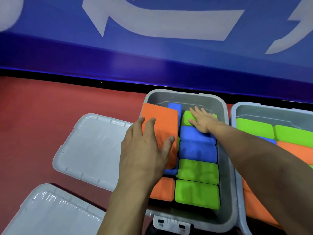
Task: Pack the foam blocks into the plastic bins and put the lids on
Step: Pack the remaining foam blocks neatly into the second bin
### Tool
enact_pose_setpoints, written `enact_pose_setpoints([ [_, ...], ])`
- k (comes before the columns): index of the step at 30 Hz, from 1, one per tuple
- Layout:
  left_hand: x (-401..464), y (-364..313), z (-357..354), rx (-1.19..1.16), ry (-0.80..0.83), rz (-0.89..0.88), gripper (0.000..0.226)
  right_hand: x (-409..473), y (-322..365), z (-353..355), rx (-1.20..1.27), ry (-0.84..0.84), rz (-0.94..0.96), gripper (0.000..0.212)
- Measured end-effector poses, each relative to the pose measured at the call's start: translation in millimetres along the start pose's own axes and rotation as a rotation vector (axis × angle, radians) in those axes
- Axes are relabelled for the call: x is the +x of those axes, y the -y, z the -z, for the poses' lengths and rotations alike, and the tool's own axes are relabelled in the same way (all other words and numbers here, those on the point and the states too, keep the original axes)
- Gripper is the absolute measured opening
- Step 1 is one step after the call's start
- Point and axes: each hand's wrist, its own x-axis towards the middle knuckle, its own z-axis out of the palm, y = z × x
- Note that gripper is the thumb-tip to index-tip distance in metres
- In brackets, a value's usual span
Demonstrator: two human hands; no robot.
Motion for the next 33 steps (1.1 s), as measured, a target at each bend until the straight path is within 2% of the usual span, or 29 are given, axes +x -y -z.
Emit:
enact_pose_setpoints([
  [12,2,3,-1,-0.053,0.006,0.063,0.073,2,16,-22,0.192,-0.185,-0.086,0.063],
  [14,3,5,0,-0.065,-0.001,0.080,0.073,-10,33,-25,0.353,-0.347,-0.148,0.058],
  [16,3,5,1,-0.082,-0.008,0.099,0.073,-28,58,-31,0.663,-0.535,-0.202,0.051],
  [17,4,4,2,-0.095,-0.012,0.109,0.073,-37,72,-35,0.812,-0.563,-0.227,0.055],
  [18,4,3,3,-0.109,-0.016,0.116,0.073,-47,86,-38,0.925,-0.548,-0.239,0.064],
  [20,3,0,4,-0.136,-0.031,0.126,0.072,-57,109,-52,1.074,-0.350,-0.257,0.090],
  [22,2,-1,5,-0.168,-0.049,0.130,0.070,-66,126,-61,1.252,-0.167,-0.282,0.103],
  [23,1,-1,6,-0.181,-0.057,0.132,0.070,-71,132,-63,1.342,-0.143,-0.288,0.105],
  [29,0,-1,7,-0.202,-0.045,0.169,0.071,-100,151,-50,1.644,-0.189,-0.215,0.108],
  [30,0,-2,7,-0.198,-0.044,0.171,0.071,-101,151,-51,1.631,-0.200,-0.201,0.107],
  [33,-1,-4,7,-0.183,-0.041,0.161,0.069,-107,140,-53,1.466,-0.188,-0.117,0.082],
])
